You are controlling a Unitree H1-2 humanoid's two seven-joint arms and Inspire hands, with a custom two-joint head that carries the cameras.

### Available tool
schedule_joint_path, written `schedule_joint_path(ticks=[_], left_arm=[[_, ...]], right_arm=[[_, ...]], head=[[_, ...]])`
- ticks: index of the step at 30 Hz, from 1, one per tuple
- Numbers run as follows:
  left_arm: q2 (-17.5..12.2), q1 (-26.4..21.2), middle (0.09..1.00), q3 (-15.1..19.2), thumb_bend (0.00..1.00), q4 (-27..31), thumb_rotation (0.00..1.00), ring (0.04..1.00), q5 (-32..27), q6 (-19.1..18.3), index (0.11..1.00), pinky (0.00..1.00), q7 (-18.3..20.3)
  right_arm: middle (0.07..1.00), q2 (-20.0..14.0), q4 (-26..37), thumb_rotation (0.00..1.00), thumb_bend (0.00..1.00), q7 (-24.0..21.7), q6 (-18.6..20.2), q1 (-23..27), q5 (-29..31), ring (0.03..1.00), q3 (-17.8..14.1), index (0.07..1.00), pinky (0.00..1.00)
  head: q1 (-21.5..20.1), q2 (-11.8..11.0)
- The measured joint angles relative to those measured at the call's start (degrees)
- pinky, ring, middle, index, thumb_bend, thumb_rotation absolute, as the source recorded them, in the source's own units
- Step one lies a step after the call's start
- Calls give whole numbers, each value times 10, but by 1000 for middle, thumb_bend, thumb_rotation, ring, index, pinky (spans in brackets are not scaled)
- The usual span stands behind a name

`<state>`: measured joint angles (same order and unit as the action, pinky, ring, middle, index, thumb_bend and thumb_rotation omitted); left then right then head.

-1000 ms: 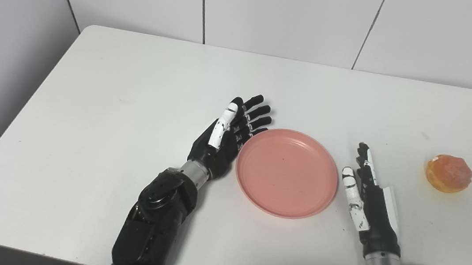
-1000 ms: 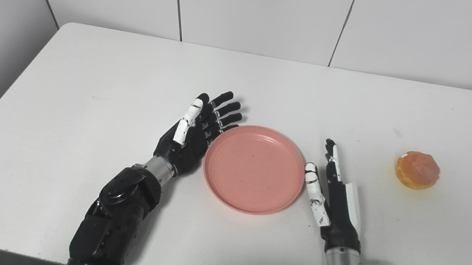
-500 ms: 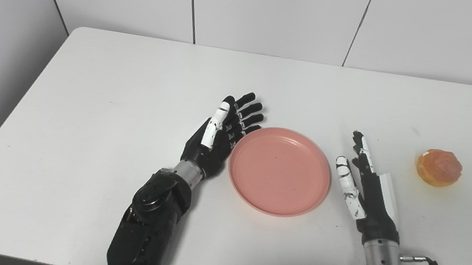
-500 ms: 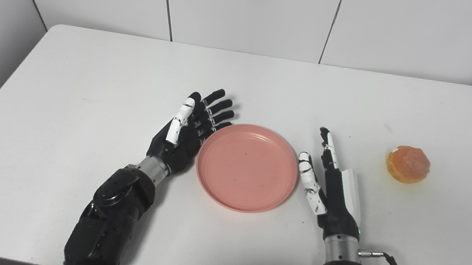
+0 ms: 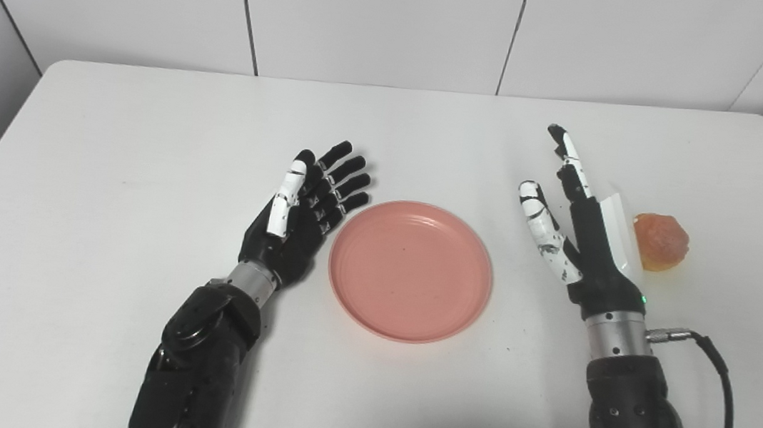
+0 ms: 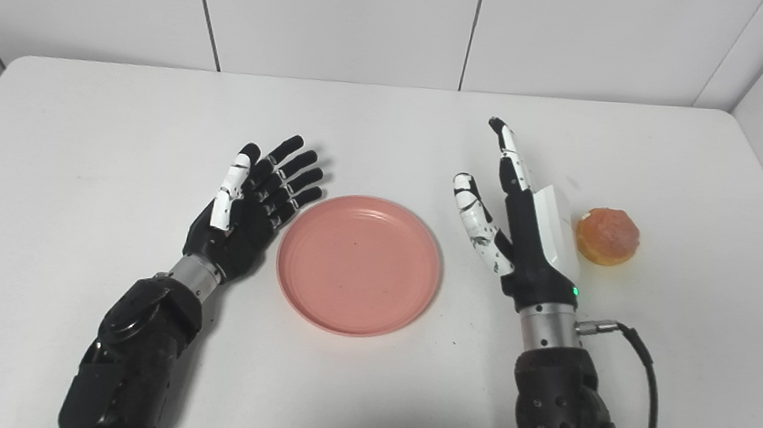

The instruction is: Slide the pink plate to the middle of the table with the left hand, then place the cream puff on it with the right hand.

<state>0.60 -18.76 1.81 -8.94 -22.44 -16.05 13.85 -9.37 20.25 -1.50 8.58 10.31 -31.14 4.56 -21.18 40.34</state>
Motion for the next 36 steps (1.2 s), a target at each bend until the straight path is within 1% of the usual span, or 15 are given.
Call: schedule_joint_path(ticks=[2, 3, 5, 8, 11, 13, 16, 19, 21, 22, 25, 28, 31, 33, 36], left_arm=[[-2, 0, 901, 4, 404, -2, 1000, 888, -4, 3, 888, 888, 5], [-3, 0, 901, 8, 404, -5, 1000, 889, -11, 4, 889, 889, 11], [-4, -1, 905, 13, 410, -9, 1000, 894, -12, 7, 893, 898, 18], [-6, -3, 913, 18, 412, -19, 1000, 903, -15, 17, 901, 908, 30], [-13, -4, 918, 23, 416, -25, 1000, 909, -24, 18, 906, 917, 39], [-19, -6, 919, 26, 419, -30, 1000, 912, -25, 20, 908, 923, 47], [-22, -12, 923, 31, 422, -43, 1000, 916, -34, 25, 914, 927, 54], [-25, -17, 929, 33, 419, -57, 1000, 918, -38, 37, 924, 924, 64], [-26, -21, 928, 36, 417, -64, 1000, 917, -45, 38, 924, 921, 68], [-27, -21, 925, 37, 419, -67, 1000, 914, -48, 39, 924, 921, 71], [-30, -25, 926, 39, 419, -76, 1000, 915, -54, 42, 929, 927, 78], [-37, -29, 927, 43, 420, -85, 1000, 917, -62, 43, 932, 932, 87], [-40, -30, 924, 47, 411, -86, 1000, 915, -64, 43, 928, 929, 87], [-40, -30, 927, 48, 409, -88, 1000, 918, -67, 43, 930, 934, 87], [-40, -31, 930, 50, 398, -89, 1000, 921, -68, 43, 931, 939, 87]], right_arm=[[935, -9, 10, 863, 487, -6, 6, 2, -11, 906, -3, 927, 826], [935, -12, 13, 861, 488, -10, 13, 3, -19, 905, -3, 928, 824], [932, -14, 16, 852, 513, -17, 20, 4, -29, 895, -5, 931, 807], [929, -26, 22, 850, 548, -18, 20, 5, -46, 893, -9, 929, 814], [946, -47, 22, 865, 598, -18, 20, 8, -62, 908, -25, 938, 829], [945, -59, 22, 840, 617, -17, 21, 9, -74, 908, -38, 932, 824], [942, -66, 22, 787, 637, -16, 23, 11, -87, 904, -56, 936, 820], [943, -69, 22, 688, 679, -16, 27, 17, -109, 895, -67, 952, 796], [948, -76, 21, 661, 696, -16, 29, 23, -123, 899, -74, 955, 795], [959, -80, 20, 630, 737, -17, 32, 26, -127, 908, -78, 960, 796], [963, -91, 16, 573, 790, -29, 56, 30, -128, 907, -95, 964, 798], [959, -100, 1, 515, 827, -38, 79, 31, -128, 888, -107, 976, 762], [953, -111, -11, 524, 846, -39, 86, 30, -133, 868, -113, 979, 717], [951, -117, -17, 526, 856, -40, 88, 29, -141, 856, -112, 979, 695], [953, -122, -31, 540, 871, -39, 89, 29, -148, 869, -113, 985, 718]], head=[[-17, -4], [-17, -4], [-38, -9], [-41, -9], [-66, -11], [-72, -12], [-86, -15], [-95, -18], [-105, -22], [-112, -25], [-120, -28], [-124, -29], [-130, -34], [-148, -43], [-153, -44]])
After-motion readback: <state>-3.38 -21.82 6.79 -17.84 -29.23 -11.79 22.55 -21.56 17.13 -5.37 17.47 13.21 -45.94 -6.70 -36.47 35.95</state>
